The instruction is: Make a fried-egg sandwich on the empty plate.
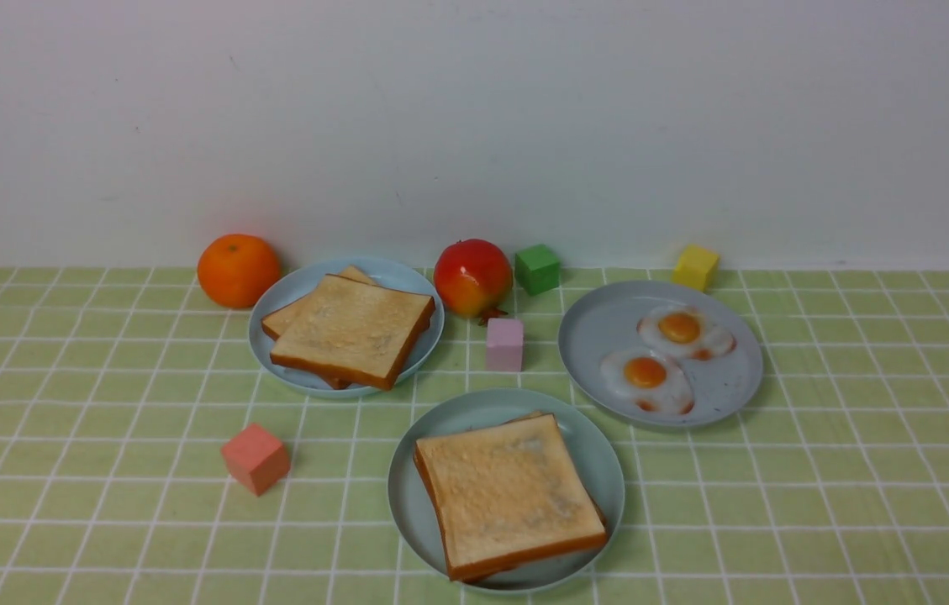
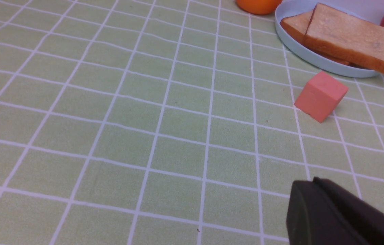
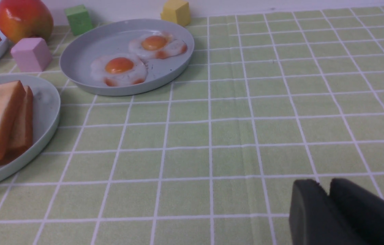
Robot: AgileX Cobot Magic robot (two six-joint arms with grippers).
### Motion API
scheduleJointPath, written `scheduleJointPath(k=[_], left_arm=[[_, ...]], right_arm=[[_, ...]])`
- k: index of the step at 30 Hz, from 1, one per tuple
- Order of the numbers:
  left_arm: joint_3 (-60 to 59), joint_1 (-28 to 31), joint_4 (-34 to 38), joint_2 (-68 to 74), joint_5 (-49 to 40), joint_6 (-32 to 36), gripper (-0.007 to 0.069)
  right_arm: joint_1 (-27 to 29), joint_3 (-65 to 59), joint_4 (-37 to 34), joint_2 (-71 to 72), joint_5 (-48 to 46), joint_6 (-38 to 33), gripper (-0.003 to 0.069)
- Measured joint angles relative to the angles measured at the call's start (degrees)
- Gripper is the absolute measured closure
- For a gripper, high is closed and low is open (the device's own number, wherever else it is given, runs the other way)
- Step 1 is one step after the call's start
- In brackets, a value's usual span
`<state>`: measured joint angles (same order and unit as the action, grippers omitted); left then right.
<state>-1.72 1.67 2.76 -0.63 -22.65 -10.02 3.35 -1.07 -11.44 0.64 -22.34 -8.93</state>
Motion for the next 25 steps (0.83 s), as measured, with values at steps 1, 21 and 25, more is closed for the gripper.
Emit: scheduleJointPath(k=[1,21,25], left_arm=[[0.0,0.0,0.0,0.0,0.0,0.0,0.0617],[0.0,0.0,0.04,0.0,0.01,0.0,0.0617],[0.0,0.0,0.04,0.0,0.01,0.0,0.0617]], right_arm=[[0.0,0.0,0.0,0.0,0.0,0.0,0.0545],[0.0,0.0,0.0,0.0,0.0,0.0,0.0526],[0.0,0.0,0.0,0.0,0.0,0.0,0.0526]])
